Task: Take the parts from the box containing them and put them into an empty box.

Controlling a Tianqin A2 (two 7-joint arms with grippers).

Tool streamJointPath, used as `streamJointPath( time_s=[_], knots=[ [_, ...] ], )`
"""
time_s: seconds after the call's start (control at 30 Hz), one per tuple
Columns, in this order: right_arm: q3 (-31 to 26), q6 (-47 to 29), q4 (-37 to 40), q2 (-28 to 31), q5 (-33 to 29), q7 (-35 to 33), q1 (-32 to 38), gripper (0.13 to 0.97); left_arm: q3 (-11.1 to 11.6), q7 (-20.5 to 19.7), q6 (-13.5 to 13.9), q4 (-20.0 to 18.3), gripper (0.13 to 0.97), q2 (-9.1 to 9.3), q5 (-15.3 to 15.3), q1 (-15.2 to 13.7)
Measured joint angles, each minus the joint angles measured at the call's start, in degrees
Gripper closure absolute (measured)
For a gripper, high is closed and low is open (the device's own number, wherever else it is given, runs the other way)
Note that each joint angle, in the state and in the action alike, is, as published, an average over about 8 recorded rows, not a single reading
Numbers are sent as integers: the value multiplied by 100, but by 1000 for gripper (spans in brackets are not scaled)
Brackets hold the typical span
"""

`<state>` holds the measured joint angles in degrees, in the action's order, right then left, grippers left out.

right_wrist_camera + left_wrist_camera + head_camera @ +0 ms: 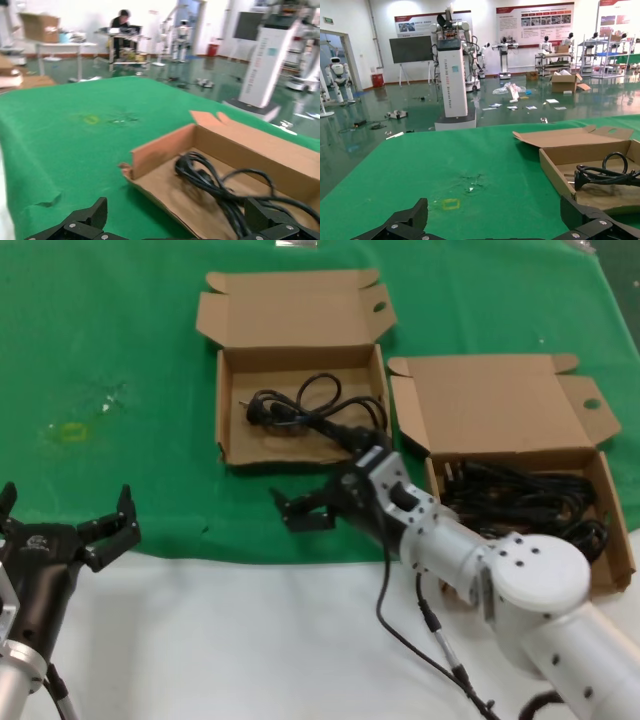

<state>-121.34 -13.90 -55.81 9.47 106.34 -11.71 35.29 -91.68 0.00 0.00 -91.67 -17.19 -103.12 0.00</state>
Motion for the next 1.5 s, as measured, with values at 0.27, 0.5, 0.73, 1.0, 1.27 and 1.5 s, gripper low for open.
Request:
streamJointPath(
  time_s=[0.27,0.5,0.73,1.0,1.27,1.5],
  knots=[
    [703,330,-850,183,-76,278,-837,129,0,2,0,0,165,0,0,0],
    [1321,619,-1597,344,-143,522,-1572,129,0,-1,0,0,132,0,0,0],
    [1936,907,-2340,504,-209,764,-2303,129,0,-1,0,0,132,0,-1,0],
    [2588,1213,-3129,674,-280,1022,-3079,129,0,-1,0,0,132,0,-1,0],
    [2743,1285,-3316,714,-297,1084,-3263,129,0,-1,0,0,132,0,-1,0],
    [2745,1286,-3318,714,-297,1084,-3265,129,0,0,0,0,132,0,-1,0]
  ],
)
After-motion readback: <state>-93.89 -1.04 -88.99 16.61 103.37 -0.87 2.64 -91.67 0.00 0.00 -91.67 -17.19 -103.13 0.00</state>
